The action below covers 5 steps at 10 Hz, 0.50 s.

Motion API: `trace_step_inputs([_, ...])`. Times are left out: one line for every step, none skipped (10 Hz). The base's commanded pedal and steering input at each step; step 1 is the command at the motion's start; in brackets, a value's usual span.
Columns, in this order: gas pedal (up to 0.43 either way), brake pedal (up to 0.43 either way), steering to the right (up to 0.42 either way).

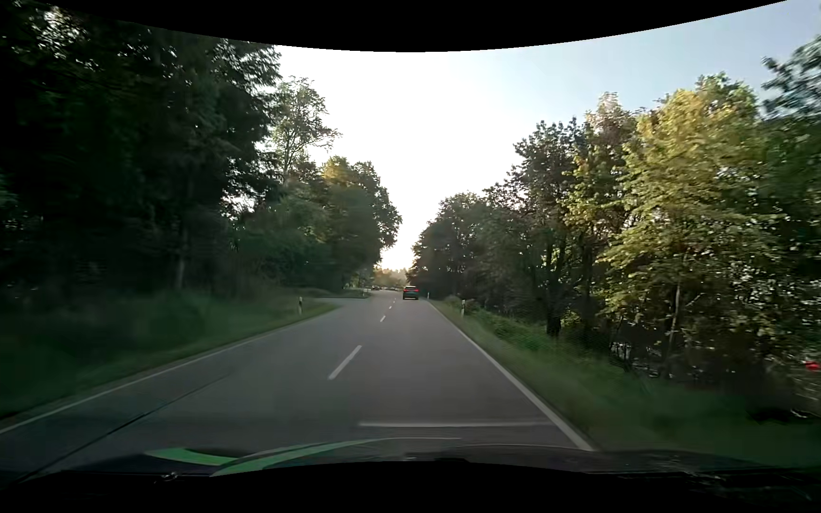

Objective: Follow the waypoints while adhering to traffic rules and regulations

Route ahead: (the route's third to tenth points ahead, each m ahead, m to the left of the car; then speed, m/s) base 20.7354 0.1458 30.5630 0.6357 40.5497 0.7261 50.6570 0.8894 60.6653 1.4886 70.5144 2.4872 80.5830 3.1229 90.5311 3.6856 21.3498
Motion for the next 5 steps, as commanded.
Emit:
trace_step_inputs([0.059, 0.0, 0.0])
trace_step_inputs([0.059, 0.0, 0.001])
trace_step_inputs([0.059, 0.0, 0.002])
trace_step_inputs([0.059, 0.0, 0.002])
trace_step_inputs([0.059, 0.0, 0.002])
